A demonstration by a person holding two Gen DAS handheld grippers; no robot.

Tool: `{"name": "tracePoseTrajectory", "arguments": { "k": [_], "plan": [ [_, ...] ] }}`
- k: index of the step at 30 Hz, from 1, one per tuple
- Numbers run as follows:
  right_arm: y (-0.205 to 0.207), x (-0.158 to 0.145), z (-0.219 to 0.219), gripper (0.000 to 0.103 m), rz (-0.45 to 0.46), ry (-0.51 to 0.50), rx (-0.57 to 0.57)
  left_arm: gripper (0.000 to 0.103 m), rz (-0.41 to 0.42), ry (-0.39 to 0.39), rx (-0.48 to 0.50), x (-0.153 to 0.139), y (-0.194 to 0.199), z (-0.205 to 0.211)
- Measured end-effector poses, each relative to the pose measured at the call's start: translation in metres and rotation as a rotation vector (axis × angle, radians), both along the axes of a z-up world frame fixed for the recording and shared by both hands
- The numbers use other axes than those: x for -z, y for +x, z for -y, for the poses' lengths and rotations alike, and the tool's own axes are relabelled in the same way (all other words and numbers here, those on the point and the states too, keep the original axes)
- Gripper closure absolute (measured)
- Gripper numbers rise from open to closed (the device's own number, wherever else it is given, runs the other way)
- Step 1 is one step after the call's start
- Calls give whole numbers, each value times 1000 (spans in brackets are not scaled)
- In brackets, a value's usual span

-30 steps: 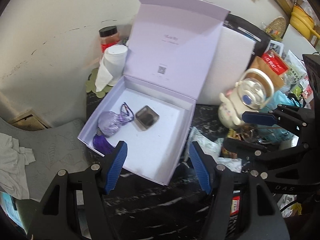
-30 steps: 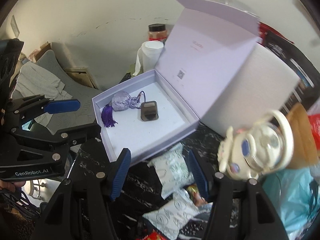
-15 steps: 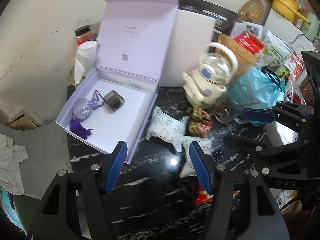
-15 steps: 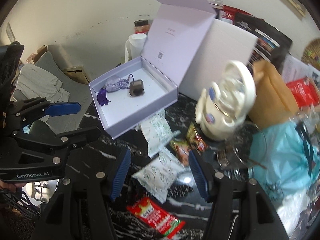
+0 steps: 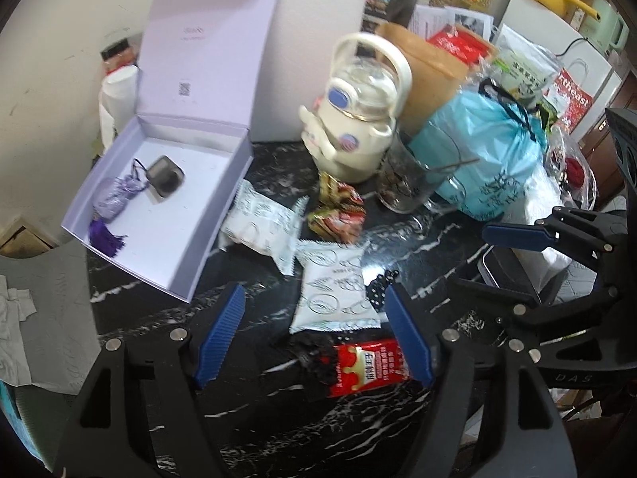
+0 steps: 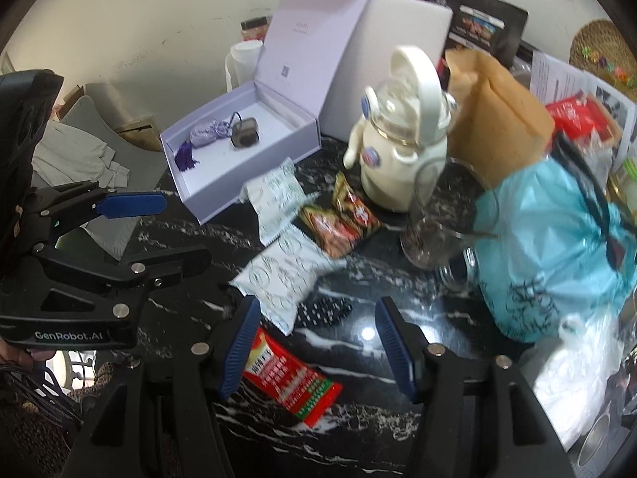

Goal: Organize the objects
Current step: 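Move both tools back toward the snack packets on the table, then grasp the white printed snack packet with the left tool while the right tool grasps the red packet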

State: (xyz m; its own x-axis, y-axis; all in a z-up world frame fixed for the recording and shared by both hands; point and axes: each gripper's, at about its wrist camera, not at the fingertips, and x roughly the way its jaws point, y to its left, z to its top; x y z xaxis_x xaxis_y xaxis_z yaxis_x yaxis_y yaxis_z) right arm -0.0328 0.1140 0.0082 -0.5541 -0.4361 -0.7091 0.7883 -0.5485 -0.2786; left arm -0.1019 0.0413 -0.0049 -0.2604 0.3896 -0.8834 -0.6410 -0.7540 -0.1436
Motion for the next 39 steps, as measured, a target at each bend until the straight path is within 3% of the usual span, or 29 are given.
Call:
{"name": "tracePoseTrajectory", "arguments": {
  "k": [11,34,39],
  "plan": [
    [-22,34,-17,42,80,29,10,30,73,-31,43,44,5,-26],
    [-39,115,-17,40,242,124,-28,30,120,-151,86,136,-21,-69],
    [-39,122,-15,35,258,138,-40,39,118,-109,95,140,-16,-65]
  ]
}}
